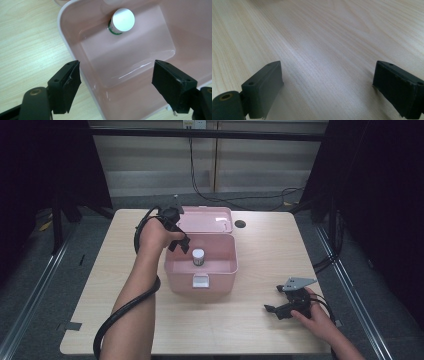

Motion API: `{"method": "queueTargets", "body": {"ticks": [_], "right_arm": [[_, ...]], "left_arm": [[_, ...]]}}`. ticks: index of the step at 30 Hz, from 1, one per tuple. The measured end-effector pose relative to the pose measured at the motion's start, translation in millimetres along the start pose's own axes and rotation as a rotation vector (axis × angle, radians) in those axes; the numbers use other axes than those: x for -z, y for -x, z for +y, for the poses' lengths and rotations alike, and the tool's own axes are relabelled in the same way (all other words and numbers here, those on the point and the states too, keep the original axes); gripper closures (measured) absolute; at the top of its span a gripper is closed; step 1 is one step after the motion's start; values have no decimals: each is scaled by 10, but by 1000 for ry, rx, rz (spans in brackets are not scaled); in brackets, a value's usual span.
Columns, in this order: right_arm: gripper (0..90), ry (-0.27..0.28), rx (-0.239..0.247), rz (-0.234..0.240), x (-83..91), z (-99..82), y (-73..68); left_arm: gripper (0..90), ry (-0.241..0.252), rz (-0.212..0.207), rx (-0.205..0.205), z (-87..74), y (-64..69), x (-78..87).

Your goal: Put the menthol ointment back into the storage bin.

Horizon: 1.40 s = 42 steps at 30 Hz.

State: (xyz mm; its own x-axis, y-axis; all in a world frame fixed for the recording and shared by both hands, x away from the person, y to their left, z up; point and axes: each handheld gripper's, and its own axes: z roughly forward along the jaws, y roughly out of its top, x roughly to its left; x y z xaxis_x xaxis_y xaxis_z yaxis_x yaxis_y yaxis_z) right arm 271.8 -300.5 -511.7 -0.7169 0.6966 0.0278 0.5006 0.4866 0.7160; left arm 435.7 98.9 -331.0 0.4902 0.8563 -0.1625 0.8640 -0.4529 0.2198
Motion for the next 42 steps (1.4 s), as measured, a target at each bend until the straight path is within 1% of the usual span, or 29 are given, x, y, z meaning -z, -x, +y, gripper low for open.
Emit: {"method": "queueTargets", "body": {"ticks": [1, 4, 6, 11, 14, 23, 26, 27, 34, 37, 39, 42], "right_arm": [[84, 0, 0, 0, 0, 0, 1], [84, 1, -1, 4, -1, 0, 0], [84, 0, -2, 3, -1, 0, -1], [84, 0, -1, 3, -1, 0, 0], [84, 0, -2, 3, -1, 0, 0], [84, 0, -2, 4, -1, 0, 0], [84, 0, -2, 4, -1, 0, 0], [84, 0, -2, 3, -1, 0, 0], [84, 0, -1, 3, -1, -1, 0], [84, -1, -1, 2, 0, 0, 0], [84, 0, 0, 1, 0, 0, 1], [84, 1, -2, 2, -1, -1, 0]], "left_arm": [[225, 6, -1, 8, -14, -12, 12], [223, 4, 1, 8, -54, -58, 45], [220, 8, 3, 20, -85, -82, 63], [220, 7, 5, 26, -163, -142, 102], [220, 7, 2, 23, -217, -178, 121], [220, 23, 0, 54, -416, -338, 190], [219, 31, 1, 75, -488, -398, 211], [219, 29, 1, 76, -512, -422, 216], [219, 36, -1, 97, -667, -529, 226], [220, 37, 3, 92, -728, -574, 222], [220, 40, -3, 92, -769, -602, 209], [215, 36, 6, 89, -835, -638, 175]]}}
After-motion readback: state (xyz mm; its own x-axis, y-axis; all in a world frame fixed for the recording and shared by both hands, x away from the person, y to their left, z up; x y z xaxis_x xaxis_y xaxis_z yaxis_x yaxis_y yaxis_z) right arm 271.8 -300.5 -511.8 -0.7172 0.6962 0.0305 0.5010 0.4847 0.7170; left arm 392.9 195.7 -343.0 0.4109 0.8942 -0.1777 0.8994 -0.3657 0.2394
